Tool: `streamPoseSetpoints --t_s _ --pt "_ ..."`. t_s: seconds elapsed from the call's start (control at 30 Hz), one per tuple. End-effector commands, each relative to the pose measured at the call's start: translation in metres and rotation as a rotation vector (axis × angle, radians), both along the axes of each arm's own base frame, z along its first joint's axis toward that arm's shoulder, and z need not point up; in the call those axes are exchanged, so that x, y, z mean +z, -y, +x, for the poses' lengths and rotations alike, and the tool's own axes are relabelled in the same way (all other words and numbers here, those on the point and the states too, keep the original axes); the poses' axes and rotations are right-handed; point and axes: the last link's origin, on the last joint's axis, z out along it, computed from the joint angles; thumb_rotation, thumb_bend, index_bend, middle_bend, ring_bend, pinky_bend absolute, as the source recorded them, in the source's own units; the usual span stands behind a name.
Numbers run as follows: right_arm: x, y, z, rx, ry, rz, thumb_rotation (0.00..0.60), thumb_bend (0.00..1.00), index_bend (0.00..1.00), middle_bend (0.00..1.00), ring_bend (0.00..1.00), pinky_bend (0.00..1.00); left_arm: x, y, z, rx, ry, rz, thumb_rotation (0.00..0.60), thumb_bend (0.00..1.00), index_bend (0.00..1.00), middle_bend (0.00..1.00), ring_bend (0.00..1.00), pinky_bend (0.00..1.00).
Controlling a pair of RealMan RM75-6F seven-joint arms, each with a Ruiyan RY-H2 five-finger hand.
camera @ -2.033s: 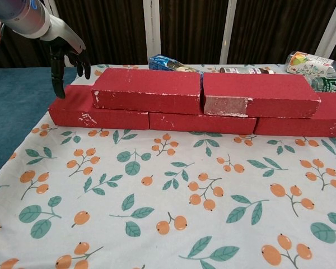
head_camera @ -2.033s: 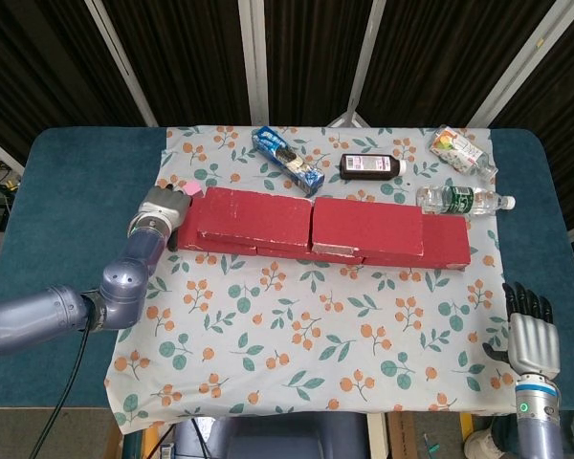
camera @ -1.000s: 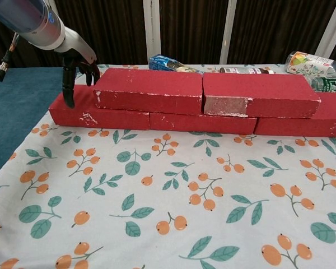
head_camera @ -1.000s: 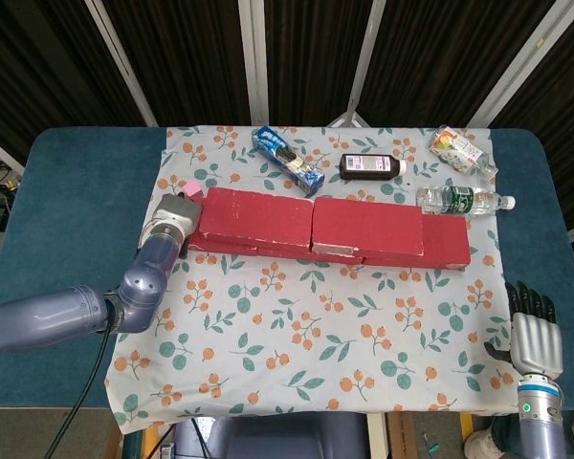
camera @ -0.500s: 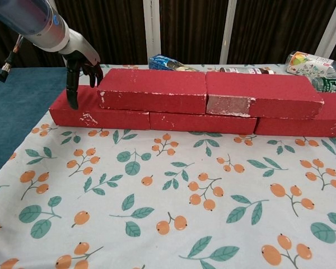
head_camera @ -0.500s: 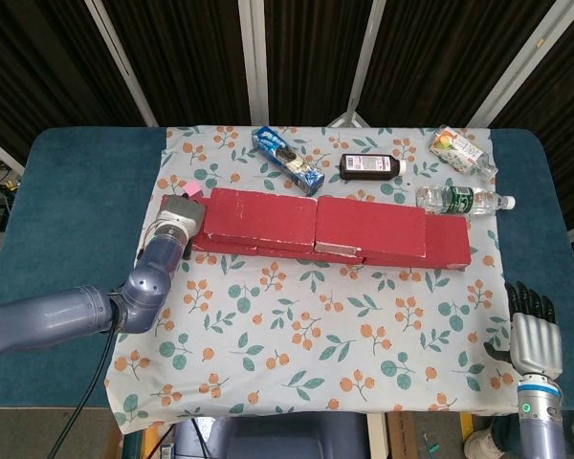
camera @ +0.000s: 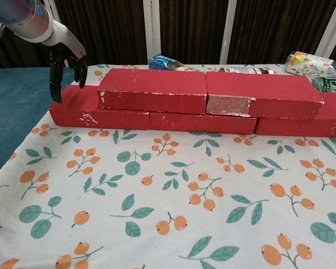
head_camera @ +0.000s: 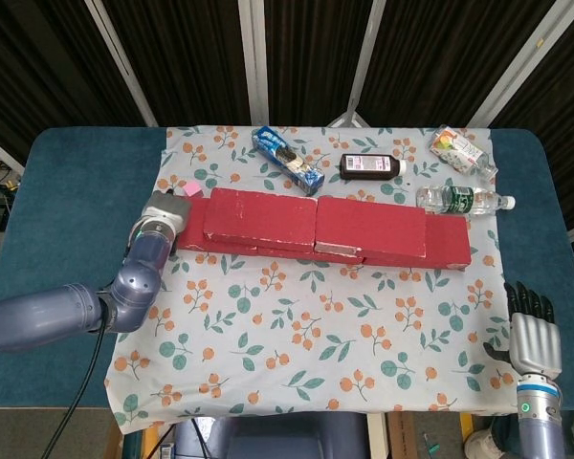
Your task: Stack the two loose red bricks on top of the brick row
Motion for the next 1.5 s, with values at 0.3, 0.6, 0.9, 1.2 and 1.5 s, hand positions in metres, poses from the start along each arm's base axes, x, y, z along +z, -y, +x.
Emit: streamPoseSetpoints --t_s 0.3,0.6,0.9,1.2,1.5 --pt "-0.003 0.001 0.002 0.033 -0.003 0.022 0.6 0.2 0.0 0.0 0.0 0.0 0.065 0.067 -0.042 -0.158 0.31 0.171 0.6 0.0 0.13 0.07 0.0 0.16" --pt "-0.003 0.001 0.008 0.151 0.006 0.046 0.6 0.2 0.0 0.0 0.0 0.0 0.083 0.167 -0.142 -0.272 0.372 0.349 0.6 0.0 0.09 0.06 0.0 0.15" --pt "0.001 -0.005 0.023 0.326 0.025 0.059 0.6 0.2 0.0 0.0 0.0 0.0 0.075 0.233 -0.199 -0.257 0.469 0.377 0.6 0.0 0.1 0.06 0.0 0.14" --pt "0.003 -0.013 0.035 0.421 0.034 0.048 0.6 0.2 0.0 0.0 0.0 0.0 0.071 0.263 -0.217 -0.249 0.541 0.402 0.6 0.0 0.12 0.07 0.0 0.14" --pt "0.006 -0.02 0.044 0.464 0.054 0.018 0.6 0.2 0.0 0.0 0.0 0.0 0.073 0.272 -0.214 -0.298 0.554 0.407 0.6 0.0 0.12 0.07 0.0 0.14"
